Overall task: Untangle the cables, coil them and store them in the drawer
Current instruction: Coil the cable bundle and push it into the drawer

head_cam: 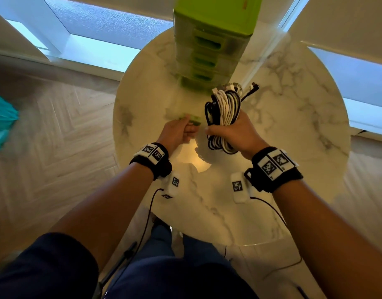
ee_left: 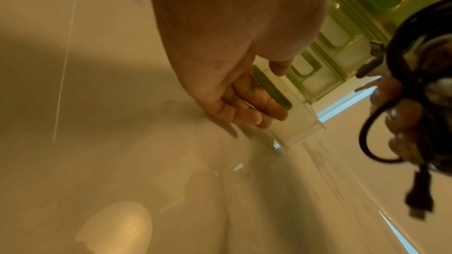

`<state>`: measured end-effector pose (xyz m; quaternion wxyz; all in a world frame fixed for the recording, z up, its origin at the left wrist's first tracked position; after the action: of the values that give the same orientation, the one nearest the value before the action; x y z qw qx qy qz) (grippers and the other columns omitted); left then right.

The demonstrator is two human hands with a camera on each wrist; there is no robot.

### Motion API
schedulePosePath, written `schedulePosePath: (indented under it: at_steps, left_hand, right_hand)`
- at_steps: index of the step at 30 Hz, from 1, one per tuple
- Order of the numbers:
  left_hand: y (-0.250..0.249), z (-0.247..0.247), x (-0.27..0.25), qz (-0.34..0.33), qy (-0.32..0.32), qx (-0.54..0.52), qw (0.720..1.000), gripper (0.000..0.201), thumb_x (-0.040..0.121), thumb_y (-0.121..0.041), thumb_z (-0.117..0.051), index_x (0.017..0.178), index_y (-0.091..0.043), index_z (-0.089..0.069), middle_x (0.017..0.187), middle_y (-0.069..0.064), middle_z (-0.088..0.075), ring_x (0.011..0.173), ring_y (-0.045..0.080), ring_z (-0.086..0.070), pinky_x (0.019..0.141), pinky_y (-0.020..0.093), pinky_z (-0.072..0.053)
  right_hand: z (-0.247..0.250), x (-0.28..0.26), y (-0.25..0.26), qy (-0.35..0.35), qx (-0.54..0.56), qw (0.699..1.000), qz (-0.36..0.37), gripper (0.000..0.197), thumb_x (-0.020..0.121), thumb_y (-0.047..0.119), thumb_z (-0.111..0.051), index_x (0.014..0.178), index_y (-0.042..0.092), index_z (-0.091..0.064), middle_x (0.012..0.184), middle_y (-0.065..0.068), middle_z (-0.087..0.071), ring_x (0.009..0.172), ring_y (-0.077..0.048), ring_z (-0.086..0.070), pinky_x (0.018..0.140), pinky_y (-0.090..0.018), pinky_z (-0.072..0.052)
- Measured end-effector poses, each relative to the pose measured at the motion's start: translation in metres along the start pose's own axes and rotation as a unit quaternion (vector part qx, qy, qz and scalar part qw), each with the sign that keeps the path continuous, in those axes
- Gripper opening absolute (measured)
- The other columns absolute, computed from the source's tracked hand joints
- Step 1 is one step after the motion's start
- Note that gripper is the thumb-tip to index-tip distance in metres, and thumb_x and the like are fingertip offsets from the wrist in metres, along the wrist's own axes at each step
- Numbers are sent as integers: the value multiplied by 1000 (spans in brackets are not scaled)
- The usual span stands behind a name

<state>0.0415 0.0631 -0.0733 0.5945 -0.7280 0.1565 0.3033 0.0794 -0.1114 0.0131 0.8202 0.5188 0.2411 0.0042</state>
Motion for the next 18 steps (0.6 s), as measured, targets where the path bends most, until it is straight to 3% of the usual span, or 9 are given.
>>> schedulePosePath:
  at_steps: [5,9,11,13,16,18]
  left_hand:
    - [16,8,-17,33,36,33,998,36,108,-40,-47,99,-18,-73,85,0,-79,89,29,-65,66,32,-51]
    - [11,15,-24,34,56,83,994,35,107,-36,-49,88,-19,-73,82,1,-78,80,27,-67,62,30,-46]
    - [5,28,-25,4,11,110,994,33,104,-31,-55,83,-13,-71,74,4,-73,70,23,-63,58,28,-46]
    - [0,48,-20,-64,-83,163,981,22,101,-31,-60,89,-14,-65,74,-1,-65,64,14,-56,56,19,-44]
    - [-14,63,-14,-181,-162,231,942,29,93,-31,-72,106,-11,-56,94,0,-54,80,12,-50,65,10,-38]
    - [-24,62,-5,-205,-167,271,925,44,91,-32,-75,118,-8,-51,114,5,-46,99,15,-44,81,15,-33]
  right_hand:
    - [-16,9,22,-55,38,998,10,56,61,33,-88,112,21,-67,102,3,-74,99,-15,-70,90,-48,-58]
    - [-34,20,29,-128,100,987,-16,61,62,32,-88,117,23,-65,106,7,-74,98,-11,-70,90,-43,-60]
    - [-45,27,27,-155,115,981,-34,64,62,33,-88,119,23,-62,109,5,-72,99,-13,-69,90,-43,-59]
    - [-56,32,22,-179,120,975,-53,68,63,35,-87,123,24,-59,114,5,-70,103,-15,-67,93,-42,-58]
    - [-71,41,17,-198,105,972,-65,70,62,38,-86,124,26,-56,115,5,-68,104,-17,-65,92,-40,-58]
    - [-76,46,18,-205,100,971,-69,68,64,38,-86,123,25,-56,115,4,-68,103,-17,-65,90,-37,-58]
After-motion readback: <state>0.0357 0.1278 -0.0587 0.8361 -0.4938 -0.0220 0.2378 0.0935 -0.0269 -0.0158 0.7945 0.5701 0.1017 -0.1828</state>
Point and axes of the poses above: each hand's wrist, its own x-axis towards the middle knuckle, its own z-axis out of the back of the hand, y = z × x, the point moved 4 cm from there along x, towards the middle knuckle
